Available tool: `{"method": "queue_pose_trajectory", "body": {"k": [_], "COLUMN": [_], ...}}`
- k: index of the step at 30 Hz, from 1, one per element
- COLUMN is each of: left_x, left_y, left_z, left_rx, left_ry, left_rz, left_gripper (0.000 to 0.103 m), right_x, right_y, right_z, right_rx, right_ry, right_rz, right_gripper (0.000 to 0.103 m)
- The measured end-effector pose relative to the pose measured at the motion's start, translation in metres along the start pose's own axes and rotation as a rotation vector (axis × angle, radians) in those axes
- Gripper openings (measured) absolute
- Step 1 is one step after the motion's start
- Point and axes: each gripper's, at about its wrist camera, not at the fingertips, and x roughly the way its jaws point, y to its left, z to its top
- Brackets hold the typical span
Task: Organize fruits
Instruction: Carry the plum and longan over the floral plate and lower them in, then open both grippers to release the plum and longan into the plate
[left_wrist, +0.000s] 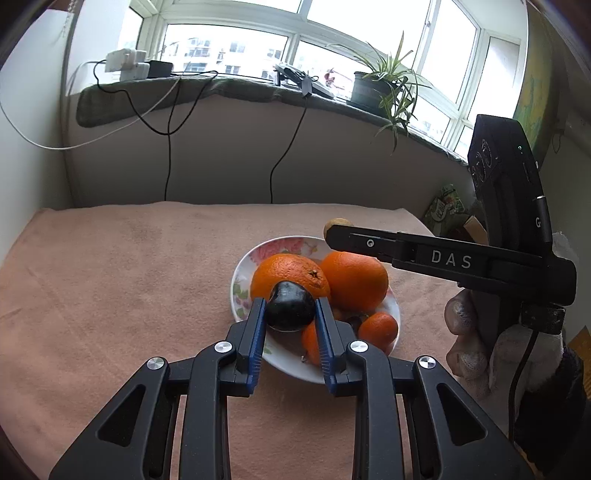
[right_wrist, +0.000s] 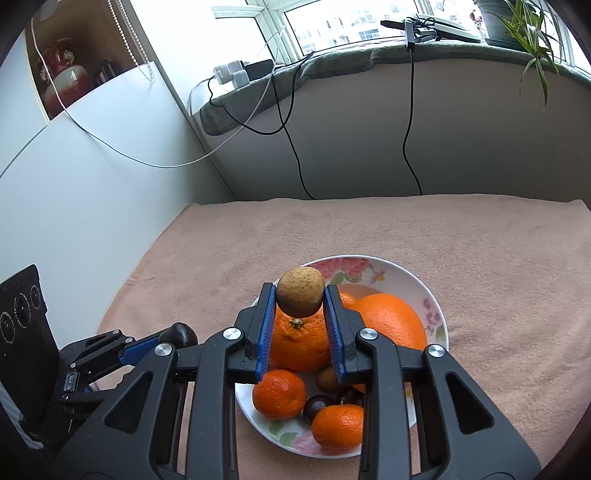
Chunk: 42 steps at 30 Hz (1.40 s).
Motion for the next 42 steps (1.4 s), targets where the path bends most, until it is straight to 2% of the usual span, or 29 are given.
{"method": "queue_pose_trajectory", "body": {"k": [21, 38, 40, 42], "left_x": [0.031, 0.037, 0.038, 0.037], "left_y": [-0.049, -0.05, -0.05, -0.05], "left_z": [0.003, 0.002, 0.003, 0.002], "left_rx": [0.051, 0.053, 0.054, 0.05], "left_ry": [0.058, 0.078, 0.08, 0.076], "left_rz": [-0.06, -0.067, -0.066, -0.067], "left_gripper": [0.025, 0.025, 0.028, 0.04], "right_x": [0.01, 0.018, 0.018, 0.019], "right_y": [-0.025, -0.026, -0.026, -0.026], "right_z": [0.002, 0.003, 0.003, 0.004], "right_rx": [0.035, 0.021, 0.022, 0.022], "right_ry": [0.026, 0.036, 0.037, 0.037], "right_rz": [-0.002, -0.014, -0.015, -0.014], "right_gripper": [0.027, 0.027, 0.027, 0.031]}}
